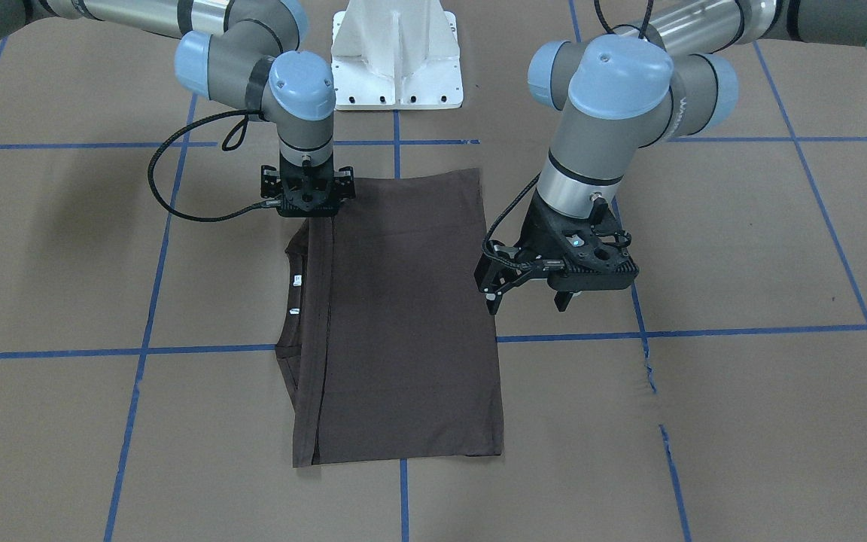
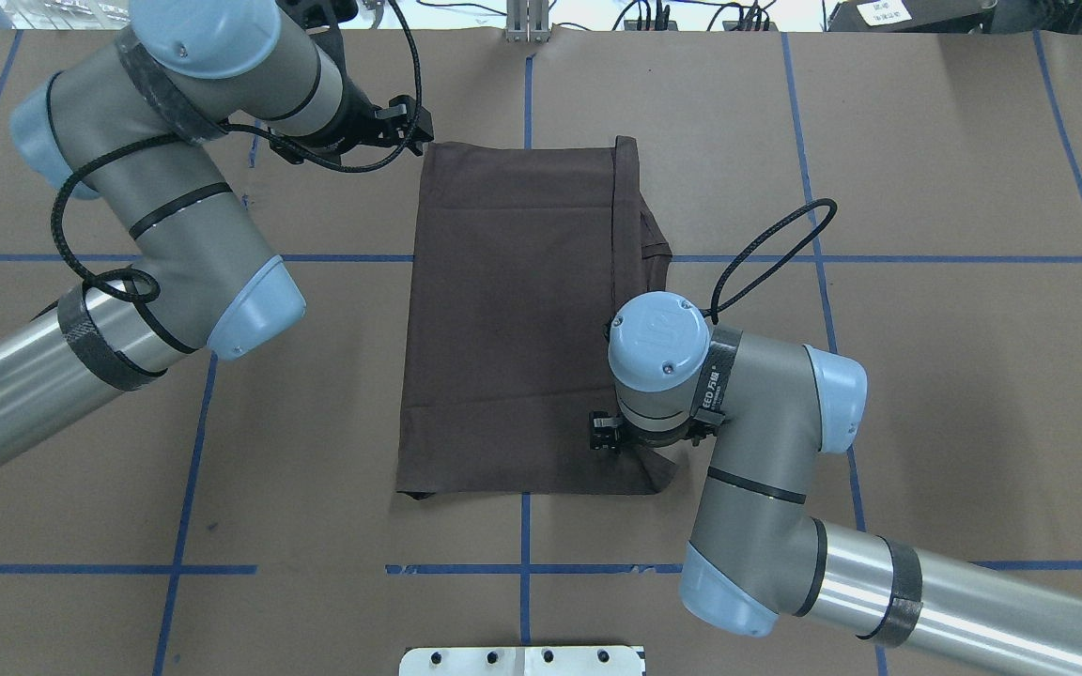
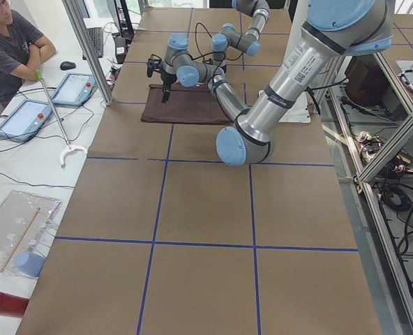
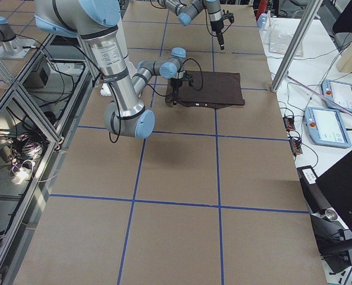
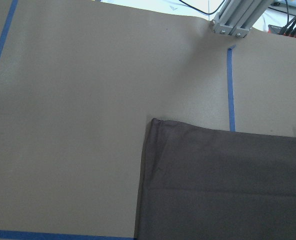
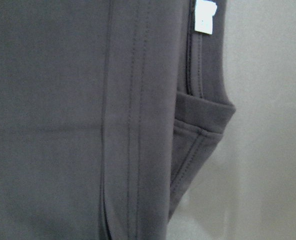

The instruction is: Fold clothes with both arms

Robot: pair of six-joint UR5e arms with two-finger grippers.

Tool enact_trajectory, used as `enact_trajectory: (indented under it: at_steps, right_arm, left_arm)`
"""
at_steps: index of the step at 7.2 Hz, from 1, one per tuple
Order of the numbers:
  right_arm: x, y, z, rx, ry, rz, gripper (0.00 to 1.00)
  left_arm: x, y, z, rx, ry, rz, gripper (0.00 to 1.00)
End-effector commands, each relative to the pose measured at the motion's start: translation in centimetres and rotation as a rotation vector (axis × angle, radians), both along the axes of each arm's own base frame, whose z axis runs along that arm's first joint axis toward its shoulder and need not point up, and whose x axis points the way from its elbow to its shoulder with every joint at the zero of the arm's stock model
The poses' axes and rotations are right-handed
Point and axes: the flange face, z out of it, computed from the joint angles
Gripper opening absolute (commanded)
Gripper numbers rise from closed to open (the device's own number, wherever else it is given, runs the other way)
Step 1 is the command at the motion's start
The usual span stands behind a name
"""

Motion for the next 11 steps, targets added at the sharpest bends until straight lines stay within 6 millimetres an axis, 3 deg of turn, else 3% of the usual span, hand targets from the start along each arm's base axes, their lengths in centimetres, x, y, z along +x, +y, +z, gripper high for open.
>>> enact_trajectory:
  at_steps: [1, 5, 6, 8, 9, 11]
  right_arm:
    - [0.1, 0.1, 0.6, -0.008, 0.012, -0.003, 1.00]
    - [1.9, -0.9, 2.8, -0.023, 0.048, 0.019, 1.00]
    - [3.8, -1.1, 4.8, -0.031, 0.068, 0.030, 1.00]
    - [9.6, -0.3, 8.5, -0.007, 0.086, 0.006, 1.00]
    - [11.0, -0.9, 7.3, 0.019, 0.061, 0.003, 1.00]
    - [12.0, -2.7, 8.3, 0.050, 0.083, -0.015, 1.00]
  left_arm:
    - [0.0, 0.0, 0.0, 0.000, 0.000, 0.000, 1.00]
    - [-0.1, 0.1, -0.5, 0.014, 0.015, -0.001, 1.00]
    - [0.0, 0.0, -0.5, 0.014, 0.015, -0.001, 1.00]
    - [-0.1, 0.1, -0.3, 0.011, 0.013, -0.001, 1.00]
    - [-0.1, 0.1, -0.3, 0.010, 0.014, 0.000, 1.00]
    - [-0.1, 0.1, -0.3, 0.013, 0.012, 0.000, 1.00]
